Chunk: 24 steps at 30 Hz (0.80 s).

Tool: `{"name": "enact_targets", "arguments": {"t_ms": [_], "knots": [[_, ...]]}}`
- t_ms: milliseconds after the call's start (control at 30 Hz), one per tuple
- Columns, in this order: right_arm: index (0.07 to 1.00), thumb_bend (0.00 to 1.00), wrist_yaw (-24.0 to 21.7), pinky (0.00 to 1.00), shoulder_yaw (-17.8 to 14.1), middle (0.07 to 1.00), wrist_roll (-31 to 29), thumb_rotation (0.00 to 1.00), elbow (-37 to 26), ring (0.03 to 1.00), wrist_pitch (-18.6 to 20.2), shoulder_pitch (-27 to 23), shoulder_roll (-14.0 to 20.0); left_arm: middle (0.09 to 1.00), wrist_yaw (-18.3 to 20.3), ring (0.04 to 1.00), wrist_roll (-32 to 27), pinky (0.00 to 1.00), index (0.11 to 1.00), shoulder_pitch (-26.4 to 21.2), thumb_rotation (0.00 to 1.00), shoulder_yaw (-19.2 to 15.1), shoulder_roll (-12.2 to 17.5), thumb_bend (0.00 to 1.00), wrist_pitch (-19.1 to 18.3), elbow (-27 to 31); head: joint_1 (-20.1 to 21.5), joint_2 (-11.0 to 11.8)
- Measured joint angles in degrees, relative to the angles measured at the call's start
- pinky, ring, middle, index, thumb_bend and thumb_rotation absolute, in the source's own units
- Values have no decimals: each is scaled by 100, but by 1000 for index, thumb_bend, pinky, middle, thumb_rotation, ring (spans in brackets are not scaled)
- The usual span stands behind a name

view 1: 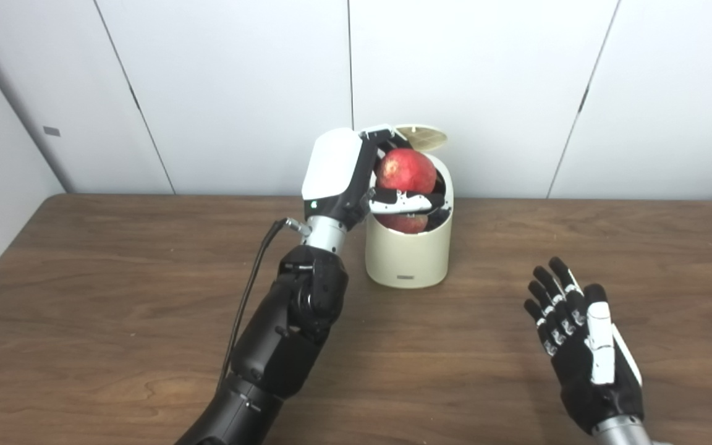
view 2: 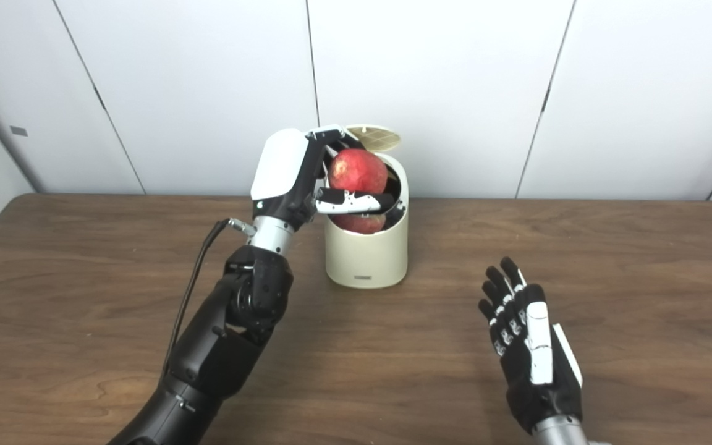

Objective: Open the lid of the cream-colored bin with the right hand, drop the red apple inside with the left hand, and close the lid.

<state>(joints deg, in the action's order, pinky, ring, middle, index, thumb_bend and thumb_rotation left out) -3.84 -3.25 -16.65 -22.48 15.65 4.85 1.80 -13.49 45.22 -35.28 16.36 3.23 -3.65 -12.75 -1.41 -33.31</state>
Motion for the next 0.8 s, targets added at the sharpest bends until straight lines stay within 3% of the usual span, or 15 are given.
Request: {"name": "enact_targets", "arguments": {"t_ms": [233,267,333,400,500,633,800], "knots": [[980,522,2,949,7,944,-17,963,-95,968,39,5,14,540,-55,485,517,390,464,-17,0,225,135,476,-64,-153,-35,-44],[977,528,2,941,6,939,-16,962,-113,963,45,8,25,544,-54,495,635,388,460,-24,0,272,140,475,-141,-153,-44,-61],[975,538,2,935,4,933,-15,957,-142,958,62,11,52,544,-31,500,848,490,456,-57,0,373,146,493,-319,-152,-61,-70],[978,535,1,936,2,935,-23,966,-147,964,85,11,78,555,28,574,1143,494,471,-121,0,520,161,509,-545,-150,-79,-79],[975,532,0,925,0,925,-67,965,-162,956,135,12,108,557,101,612,1421,516,477,-184,0,642,188,513,-781,-117,-79,-79],[977,528,-5,906,6,923,-89,966,-178,949,186,14,114,653,257,643,1496,543,492,-183,47,677,182,522,-1044,-83,-88,-88],[960,519,-8,870,10,899,-92,946,-189,928,190,15,122,682,431,663,1590,552,495,-204,59,736,182,524,-1268,-63,-88,-97]]}}
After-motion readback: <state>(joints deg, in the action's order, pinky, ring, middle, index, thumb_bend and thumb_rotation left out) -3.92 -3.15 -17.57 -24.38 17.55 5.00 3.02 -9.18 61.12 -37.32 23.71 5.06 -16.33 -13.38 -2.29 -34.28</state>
